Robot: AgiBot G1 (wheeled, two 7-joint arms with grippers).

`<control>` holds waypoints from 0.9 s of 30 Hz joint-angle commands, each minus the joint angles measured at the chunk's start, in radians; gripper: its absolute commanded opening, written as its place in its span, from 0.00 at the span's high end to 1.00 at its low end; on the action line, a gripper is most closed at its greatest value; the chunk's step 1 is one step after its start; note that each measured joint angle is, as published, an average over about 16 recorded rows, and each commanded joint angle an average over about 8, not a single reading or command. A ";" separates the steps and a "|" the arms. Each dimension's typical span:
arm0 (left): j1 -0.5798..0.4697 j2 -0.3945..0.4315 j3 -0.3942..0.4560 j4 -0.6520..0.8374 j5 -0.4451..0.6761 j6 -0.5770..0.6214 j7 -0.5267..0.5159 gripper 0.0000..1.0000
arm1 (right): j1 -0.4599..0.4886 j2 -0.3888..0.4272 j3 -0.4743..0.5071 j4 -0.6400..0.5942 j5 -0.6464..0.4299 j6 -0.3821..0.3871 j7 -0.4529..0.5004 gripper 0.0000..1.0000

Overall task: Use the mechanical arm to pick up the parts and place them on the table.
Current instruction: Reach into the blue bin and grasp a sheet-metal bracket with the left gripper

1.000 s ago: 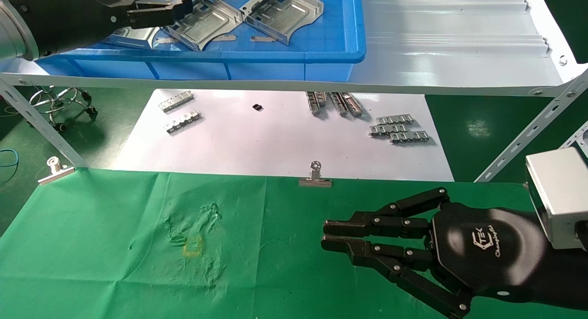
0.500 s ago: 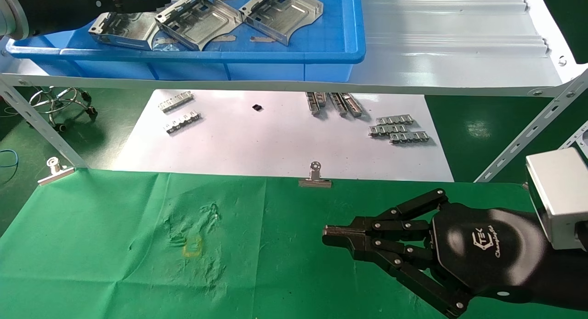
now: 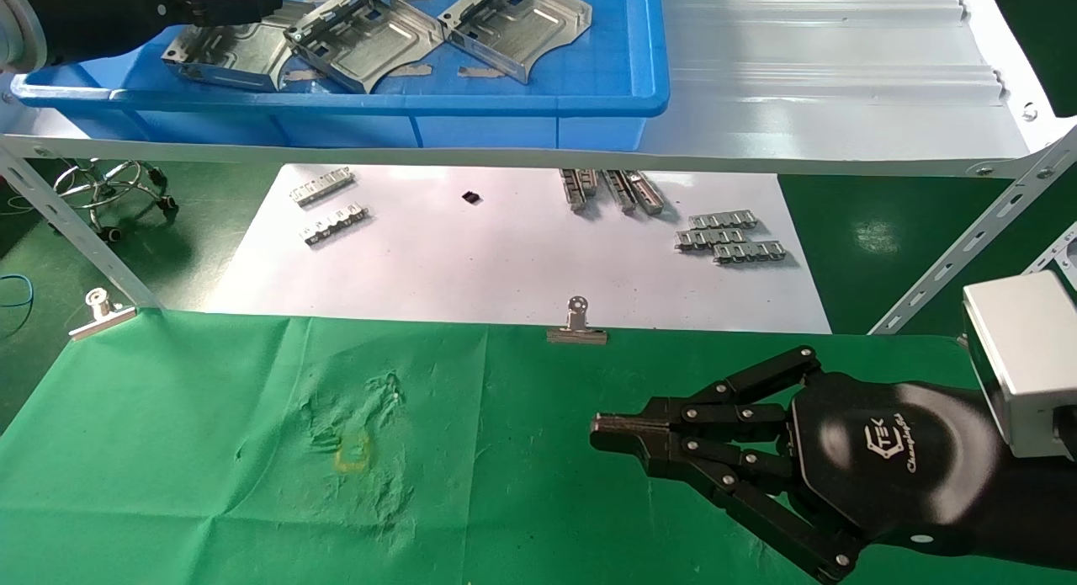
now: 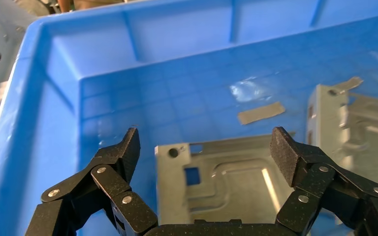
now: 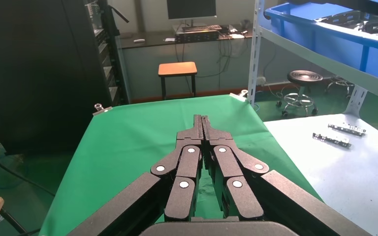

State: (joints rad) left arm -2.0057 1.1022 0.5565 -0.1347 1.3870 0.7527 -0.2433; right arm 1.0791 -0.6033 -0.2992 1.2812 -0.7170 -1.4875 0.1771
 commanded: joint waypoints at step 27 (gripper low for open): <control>-0.008 0.022 -0.011 0.103 -0.012 -0.049 0.091 1.00 | 0.000 0.001 -0.001 0.000 0.001 0.001 -0.001 1.00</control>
State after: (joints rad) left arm -2.0145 1.1237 0.5451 -0.0332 1.3744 0.7048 -0.1525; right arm 1.0794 -0.6028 -0.3005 1.2812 -0.7161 -1.4869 0.1764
